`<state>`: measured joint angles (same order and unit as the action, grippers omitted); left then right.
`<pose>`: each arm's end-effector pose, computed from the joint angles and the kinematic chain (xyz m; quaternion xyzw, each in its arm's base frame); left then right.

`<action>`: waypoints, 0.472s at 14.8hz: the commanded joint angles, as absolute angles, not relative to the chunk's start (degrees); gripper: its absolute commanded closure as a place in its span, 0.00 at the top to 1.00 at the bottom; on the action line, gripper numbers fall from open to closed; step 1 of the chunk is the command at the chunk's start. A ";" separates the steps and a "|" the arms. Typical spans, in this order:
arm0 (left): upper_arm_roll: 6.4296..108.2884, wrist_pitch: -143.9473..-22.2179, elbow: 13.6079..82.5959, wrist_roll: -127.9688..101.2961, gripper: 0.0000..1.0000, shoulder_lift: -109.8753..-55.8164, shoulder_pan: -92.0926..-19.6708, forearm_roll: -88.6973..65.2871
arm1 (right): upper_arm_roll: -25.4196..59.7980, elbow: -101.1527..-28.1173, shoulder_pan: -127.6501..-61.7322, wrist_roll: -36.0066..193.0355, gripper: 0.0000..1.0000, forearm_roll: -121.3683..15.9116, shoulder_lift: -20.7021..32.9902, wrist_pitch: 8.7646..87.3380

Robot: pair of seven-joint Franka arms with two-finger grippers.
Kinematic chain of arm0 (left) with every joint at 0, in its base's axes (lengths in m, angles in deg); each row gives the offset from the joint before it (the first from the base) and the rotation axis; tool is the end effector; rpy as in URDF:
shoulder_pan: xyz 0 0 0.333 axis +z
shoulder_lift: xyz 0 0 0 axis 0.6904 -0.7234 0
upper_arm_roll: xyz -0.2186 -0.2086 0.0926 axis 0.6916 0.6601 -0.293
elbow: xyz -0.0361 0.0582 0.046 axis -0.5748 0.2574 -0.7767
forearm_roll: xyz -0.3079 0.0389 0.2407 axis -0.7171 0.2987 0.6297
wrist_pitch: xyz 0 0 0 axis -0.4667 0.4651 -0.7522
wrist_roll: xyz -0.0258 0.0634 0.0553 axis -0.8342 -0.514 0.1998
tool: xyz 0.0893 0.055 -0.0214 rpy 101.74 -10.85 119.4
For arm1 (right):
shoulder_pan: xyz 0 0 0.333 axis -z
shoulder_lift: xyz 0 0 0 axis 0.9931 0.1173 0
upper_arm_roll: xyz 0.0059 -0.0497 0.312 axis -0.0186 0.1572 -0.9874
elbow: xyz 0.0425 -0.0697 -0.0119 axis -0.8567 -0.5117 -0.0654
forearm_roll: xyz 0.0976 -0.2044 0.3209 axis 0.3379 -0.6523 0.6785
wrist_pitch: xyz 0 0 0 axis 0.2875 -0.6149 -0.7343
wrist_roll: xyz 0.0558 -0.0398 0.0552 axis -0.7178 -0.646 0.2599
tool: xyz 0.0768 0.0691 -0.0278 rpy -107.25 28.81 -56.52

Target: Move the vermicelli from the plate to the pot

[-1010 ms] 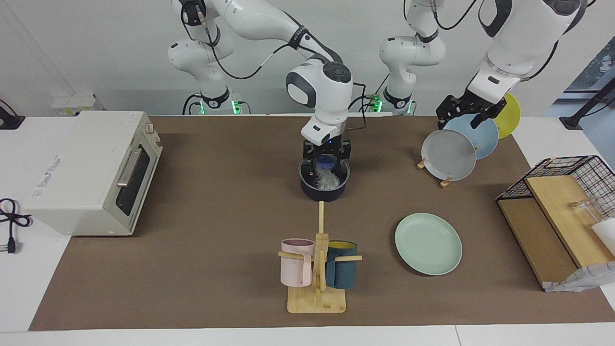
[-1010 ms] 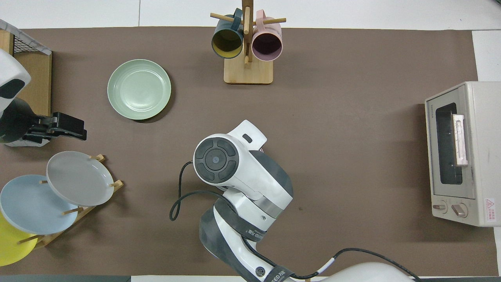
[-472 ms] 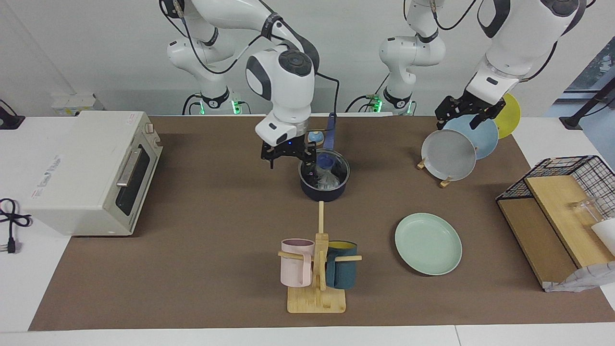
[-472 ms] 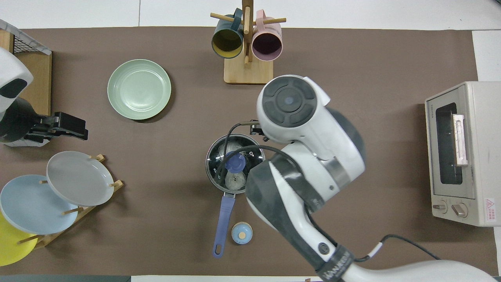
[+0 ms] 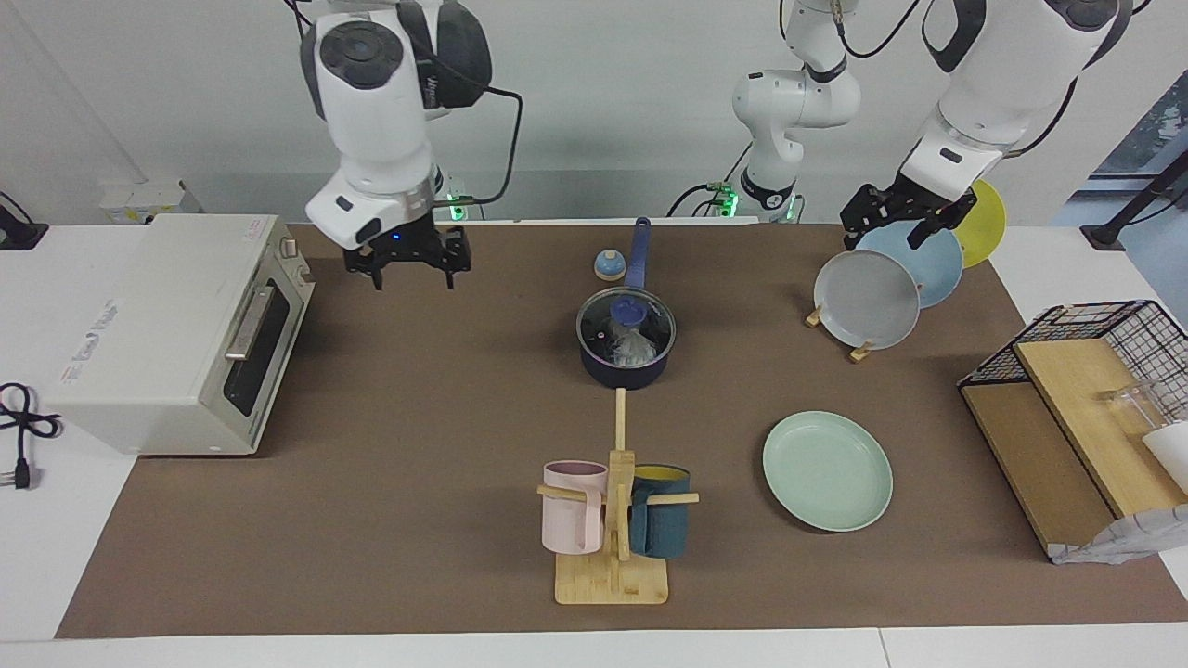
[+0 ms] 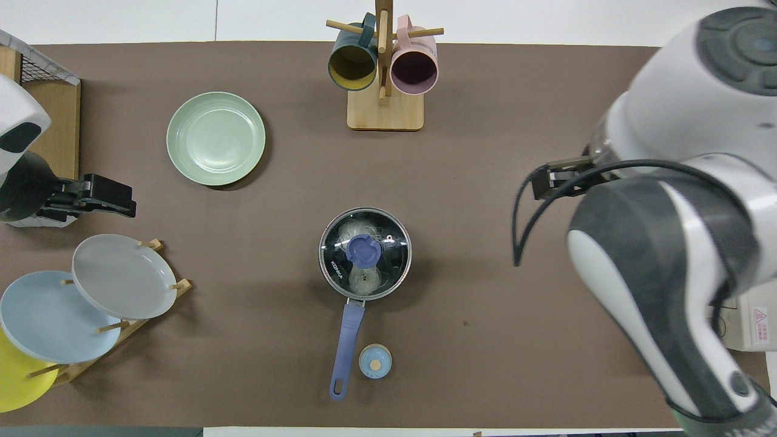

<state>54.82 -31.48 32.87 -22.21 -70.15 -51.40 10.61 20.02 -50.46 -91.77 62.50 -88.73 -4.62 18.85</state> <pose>0.5256 -0.0818 0.6140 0.9988 -0.0149 -0.0418 0.0199 0.5608 0.1159 0.5837 0.9968 0.0438 -0.0413 0.0525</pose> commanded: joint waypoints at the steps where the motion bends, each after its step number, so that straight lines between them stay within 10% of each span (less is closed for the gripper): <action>1: 55.56 -30.48 32.07 -23.15 1.00 -70.15 -50.34 11.23 | 23.15 -51.23 -90.30 70.15 1.00 -87.45 -7.70 16.07; 7: 55.65 -30.48 32.07 -22.98 1.00 -70.06 -50.34 11.23 | 24.74 -53.26 -86.17 72.63 1.00 -87.45 -8.76 15.44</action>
<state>54.83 -31.48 32.87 -22.21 -70.15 -51.40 10.61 24.87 -51.78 -87.50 71.30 -88.42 -7.87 14.85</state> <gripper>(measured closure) 0.000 0.000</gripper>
